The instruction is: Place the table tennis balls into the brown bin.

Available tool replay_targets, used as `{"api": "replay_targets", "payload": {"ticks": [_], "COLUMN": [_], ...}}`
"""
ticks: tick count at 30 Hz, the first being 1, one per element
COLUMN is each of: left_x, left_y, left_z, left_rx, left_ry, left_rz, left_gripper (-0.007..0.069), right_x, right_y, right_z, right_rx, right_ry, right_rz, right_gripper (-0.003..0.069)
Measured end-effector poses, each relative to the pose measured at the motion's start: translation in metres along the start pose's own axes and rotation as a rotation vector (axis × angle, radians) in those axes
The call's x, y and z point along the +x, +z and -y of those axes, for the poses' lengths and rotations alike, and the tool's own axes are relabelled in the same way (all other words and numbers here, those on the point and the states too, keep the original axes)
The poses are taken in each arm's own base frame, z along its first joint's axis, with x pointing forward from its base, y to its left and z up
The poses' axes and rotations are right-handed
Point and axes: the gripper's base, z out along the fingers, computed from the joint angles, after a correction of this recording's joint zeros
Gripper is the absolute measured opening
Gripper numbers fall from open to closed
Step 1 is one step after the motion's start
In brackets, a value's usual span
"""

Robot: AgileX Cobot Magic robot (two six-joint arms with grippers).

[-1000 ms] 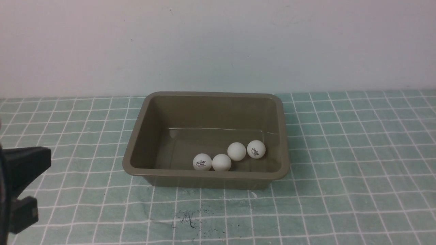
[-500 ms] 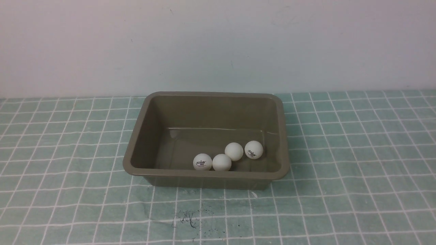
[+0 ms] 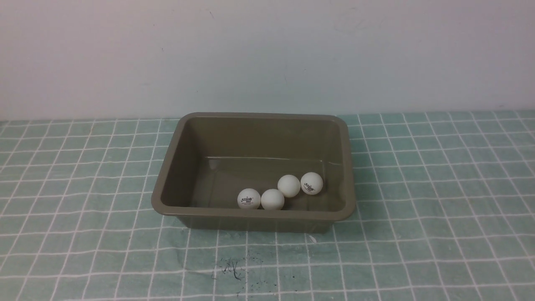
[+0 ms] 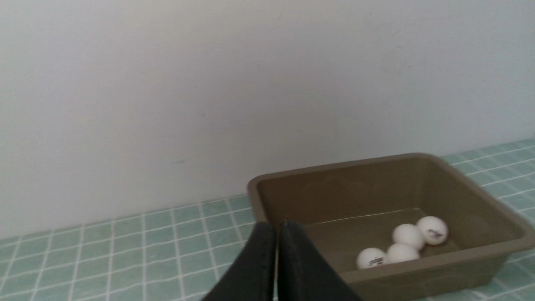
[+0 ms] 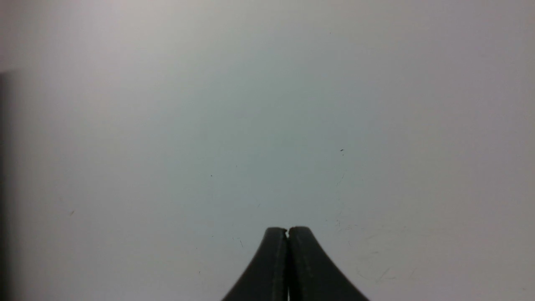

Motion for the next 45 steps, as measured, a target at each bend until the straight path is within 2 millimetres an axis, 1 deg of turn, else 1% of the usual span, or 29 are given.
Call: {"api": "replay_targets", "payload": {"ticks": [3,5,7,9,11,13,39,40,43,45], "left_x": [0.039,0.069,0.096,0.116,0.126,0.129,0.129,0.129,0.129,0.129], "left_y": [0.010,0.015,0.020,0.023,0.023,0.023,0.022,0.022,0.022,0.022], "left_z": [-0.008,-0.012,-0.014,-0.015,-0.015,-0.015,-0.015,-0.015,-0.015,-0.015], "left_rx": [-0.101,-0.153,-0.175,-0.180,-0.176,-0.174,-0.180,-0.180,-0.180,-0.180], "left_ry": [-0.003,-0.003,-0.001,0.004,0.014,0.019,0.023,0.023,0.023,0.022], "left_rz": [-0.025,-0.054,-0.103,-0.158,-0.213,-0.242,-0.244,-0.244,-0.245,-0.245], "left_gripper": [-0.0005,-0.0005,-0.0005,-0.0005,-0.0005,-0.0005,-0.0005,-0.0005,-0.0005,-0.0005], "right_x": [0.000,0.000,0.000,0.000,0.000,0.000,0.002,0.003,0.017,0.039], "right_y": [0.000,0.000,0.000,0.000,0.000,0.000,0.000,0.000,-0.005,-0.013], "right_z": [0.000,0.000,0.000,0.000,0.000,0.000,0.000,0.001,0.005,0.013], "right_rx": [0.000,0.000,0.000,0.000,0.000,0.000,0.003,0.009,0.055,0.164], "right_ry": [0.000,0.000,0.000,0.000,0.000,0.001,-0.003,-0.007,-0.027,-0.031], "right_rz": [0.000,-0.001,-0.001,-0.001,-0.001,-0.001,-0.012,-0.029,-0.133,-0.269], "right_gripper": [-0.0015,-0.0015,-0.0015,-0.0015,-0.0015,-0.0015,-0.0015,-0.0015,-0.0015,-0.0015]}}
